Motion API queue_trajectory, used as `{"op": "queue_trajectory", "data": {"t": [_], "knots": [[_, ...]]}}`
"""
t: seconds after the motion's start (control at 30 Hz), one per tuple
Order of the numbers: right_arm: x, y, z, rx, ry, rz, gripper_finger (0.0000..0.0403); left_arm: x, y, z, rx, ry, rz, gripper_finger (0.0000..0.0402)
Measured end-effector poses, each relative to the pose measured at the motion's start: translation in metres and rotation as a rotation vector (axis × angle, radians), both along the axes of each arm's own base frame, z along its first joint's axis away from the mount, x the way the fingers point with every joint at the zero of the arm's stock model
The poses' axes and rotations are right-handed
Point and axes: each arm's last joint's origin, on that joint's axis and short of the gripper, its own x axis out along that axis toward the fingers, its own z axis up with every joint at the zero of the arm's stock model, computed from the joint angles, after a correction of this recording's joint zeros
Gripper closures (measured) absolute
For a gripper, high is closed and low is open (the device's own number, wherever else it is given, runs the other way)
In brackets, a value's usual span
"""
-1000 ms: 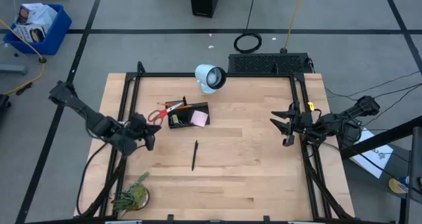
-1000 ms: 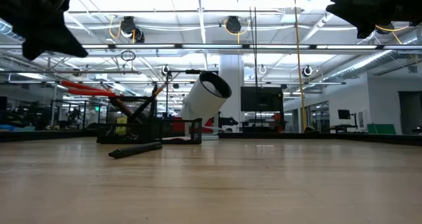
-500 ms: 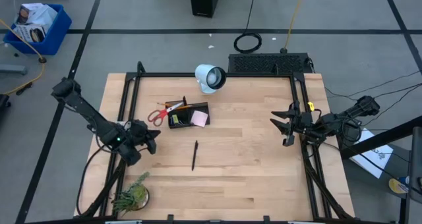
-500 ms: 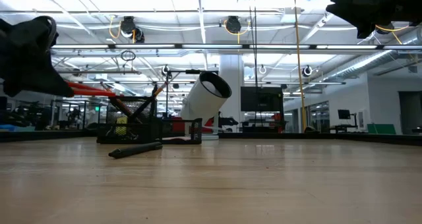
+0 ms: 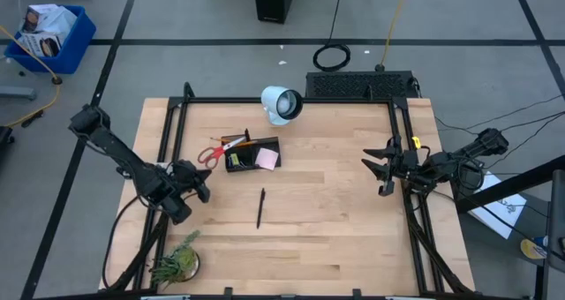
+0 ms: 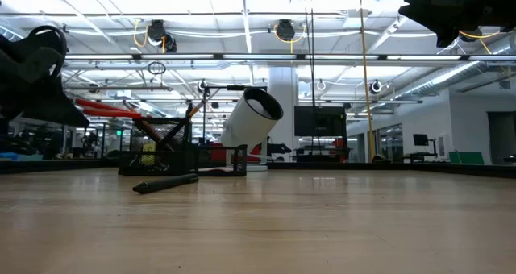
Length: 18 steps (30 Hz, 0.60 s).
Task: Pick and place office supplies into organizer
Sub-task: Put the red scissors into the black desk organizer
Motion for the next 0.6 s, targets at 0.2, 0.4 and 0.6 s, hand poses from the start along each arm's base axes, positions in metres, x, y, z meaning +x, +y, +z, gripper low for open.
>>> {"op": "queue_trajectory", "data": {"t": [0.2,0.4,0.6], "knots": [[0.0000,0.0000,0.0000,0.000,-0.001,0.000,0.0273,0.0019,0.0037,0.0008,0.042,-0.010,0.026,0.0401],[0.0000,0.0000,0.0000,0.000,0.000,0.000,0.0273,0.0046,0.0074,0.0020,0.084,-0.028,0.055,0.0401],[0.0000,0.0000,0.0000,0.000,0.000,0.000,0.0273,0.0065,0.0073,0.0046,0.163,-0.037,0.030,0.0401]]}}
